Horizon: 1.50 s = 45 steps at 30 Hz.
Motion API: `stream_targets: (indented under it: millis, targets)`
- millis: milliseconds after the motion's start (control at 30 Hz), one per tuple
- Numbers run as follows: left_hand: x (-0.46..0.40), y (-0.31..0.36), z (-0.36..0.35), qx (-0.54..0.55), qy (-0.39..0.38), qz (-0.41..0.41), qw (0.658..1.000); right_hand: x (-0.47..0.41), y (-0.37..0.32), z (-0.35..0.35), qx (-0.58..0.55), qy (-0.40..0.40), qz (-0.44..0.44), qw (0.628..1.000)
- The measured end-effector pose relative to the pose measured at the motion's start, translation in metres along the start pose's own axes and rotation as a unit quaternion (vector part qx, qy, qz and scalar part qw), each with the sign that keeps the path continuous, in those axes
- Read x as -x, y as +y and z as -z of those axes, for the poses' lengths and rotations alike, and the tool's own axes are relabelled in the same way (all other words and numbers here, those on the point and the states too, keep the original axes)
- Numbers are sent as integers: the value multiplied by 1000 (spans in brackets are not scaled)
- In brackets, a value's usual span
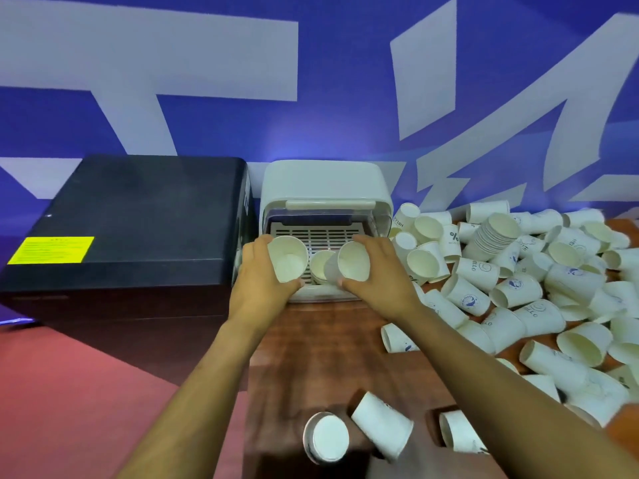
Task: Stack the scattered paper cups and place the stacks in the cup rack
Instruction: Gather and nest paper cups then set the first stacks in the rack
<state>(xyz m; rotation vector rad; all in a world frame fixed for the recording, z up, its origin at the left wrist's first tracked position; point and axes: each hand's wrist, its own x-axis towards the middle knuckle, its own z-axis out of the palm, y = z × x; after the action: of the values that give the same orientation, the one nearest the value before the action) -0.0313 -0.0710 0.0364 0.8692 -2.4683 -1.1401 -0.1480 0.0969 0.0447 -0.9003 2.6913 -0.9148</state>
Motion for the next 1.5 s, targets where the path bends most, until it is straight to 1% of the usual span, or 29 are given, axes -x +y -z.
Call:
stream_targets:
  millis: [133, 333, 433, 533, 633, 767, 867, 1000, 1100, 1167, 1233, 1300, 1400, 1500]
  targets:
    - [-17, -4, -11, -14, -7, 13, 1000, -17, 2, -13, -9, 1, 4, 1000]
    - [-37, -14, -22, -28, -31, 40, 998, -43, 12, -29, -3, -36, 16, 999]
    - [-47, -22, -26, -49, -50, 58, 996, -56, 15, -37, 15, -71, 14, 997]
    - [-56, -32, -34, -72, -72, 68, 992, -65, 20, -47, 46, -103, 4, 994]
    - [-62, -38, -43, -89, -85, 81, 989, -69, 25, -56, 46, -119, -7, 992]
    - [-67, -41, -52, -122, -96, 78, 985, -71, 29, -64, 45, -151, -22, 987]
    - [-68, -45, -58, -130, -109, 86, 982, -71, 32, -68, 50, -156, -30, 986]
    - [-67, -48, -63, -129, -117, 103, 979, -70, 34, -70, 52, -156, -68, 984]
    - [-66, -44, -62, -140, -152, 123, 971, -70, 38, -68, 75, -194, -64, 976]
    - [-63, -35, -57, -137, -170, 131, 967, -70, 40, -64, 41, -218, -60, 973]
    - [-55, -23, -51, -123, -173, 111, 971, -66, 44, -57, 13, -208, -53, 977]
    - [-41, -13, -45, -96, -166, 62, 979, -58, 48, -45, 2, -184, -44, 982]
    - [-11, -5, -37, -62, -160, 1, 985, -37, 59, -27, 25, -158, -57, 985]
    - [14, -9, -36, -50, -167, -3, 985, -11, 76, -15, 28, -155, -98, 983]
